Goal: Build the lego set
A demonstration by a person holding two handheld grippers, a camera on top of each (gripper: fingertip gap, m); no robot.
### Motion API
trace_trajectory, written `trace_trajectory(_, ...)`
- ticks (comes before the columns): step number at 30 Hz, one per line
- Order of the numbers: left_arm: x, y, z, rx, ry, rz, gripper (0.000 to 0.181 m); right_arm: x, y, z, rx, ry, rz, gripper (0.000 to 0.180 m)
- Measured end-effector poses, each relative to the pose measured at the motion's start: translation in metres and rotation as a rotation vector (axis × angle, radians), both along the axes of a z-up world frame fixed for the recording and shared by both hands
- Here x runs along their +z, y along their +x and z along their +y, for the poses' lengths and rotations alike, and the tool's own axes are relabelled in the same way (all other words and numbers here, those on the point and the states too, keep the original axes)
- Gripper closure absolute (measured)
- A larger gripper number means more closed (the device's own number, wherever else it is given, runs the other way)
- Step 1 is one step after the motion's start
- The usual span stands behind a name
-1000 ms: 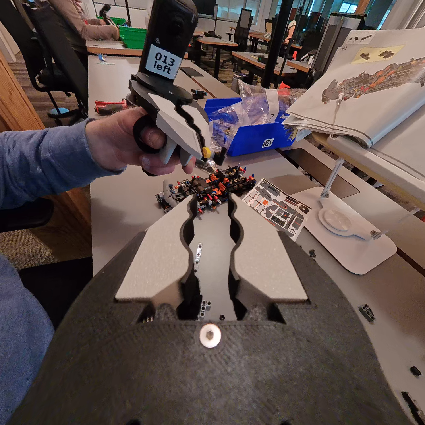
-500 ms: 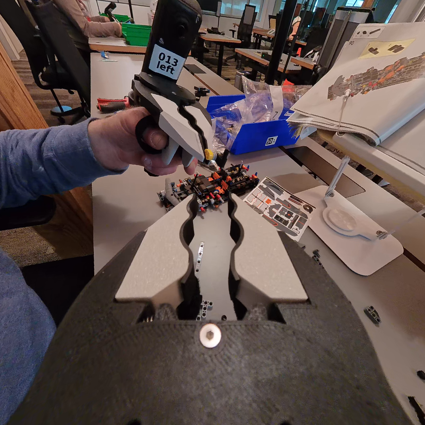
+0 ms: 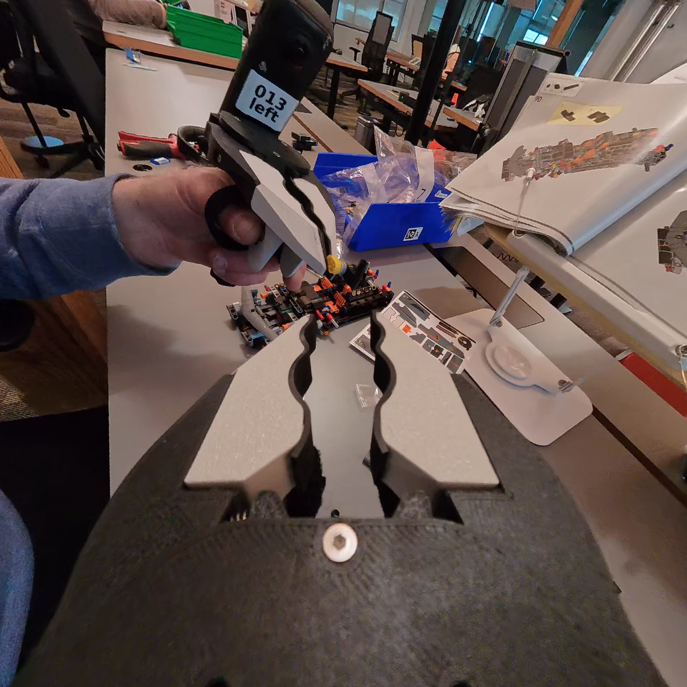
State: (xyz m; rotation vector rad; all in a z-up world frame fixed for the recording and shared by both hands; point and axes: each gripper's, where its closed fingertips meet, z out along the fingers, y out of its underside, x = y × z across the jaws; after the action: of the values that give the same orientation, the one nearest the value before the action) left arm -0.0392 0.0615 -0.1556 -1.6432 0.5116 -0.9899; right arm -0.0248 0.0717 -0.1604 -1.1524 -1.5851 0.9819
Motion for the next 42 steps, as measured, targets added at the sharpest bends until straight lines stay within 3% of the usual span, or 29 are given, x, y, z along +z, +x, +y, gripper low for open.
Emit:
trace_trajectory(9, 0.0, 0.0, 0.003, 0.004, -0.006, -0.006, 0.18, -0.001, -0.001, 0.001, -0.007, 0.011, 0.001, 0.153)
trace_trajectory(19, -0.006, 0.001, 0.005, -0.012, -0.051, 0.028, 0.18, -0.005, -0.007, -0.003, -0.031, 0.184, 0.0, 0.147)
trace_trajectory(26, -0.008, 0.003, 0.001, -0.029, -0.059, 0.14, 0.18, -0.001, -0.007, -0.001, 0.003, 0.019, 0.033, 0.152)
trace_trajectory(42, -0.02, 0.019, -0.002, -0.123, -0.098, 0.51, 0.18, 0.002, -0.006, 0.004, 0.006, -0.073, 0.056, 0.157)
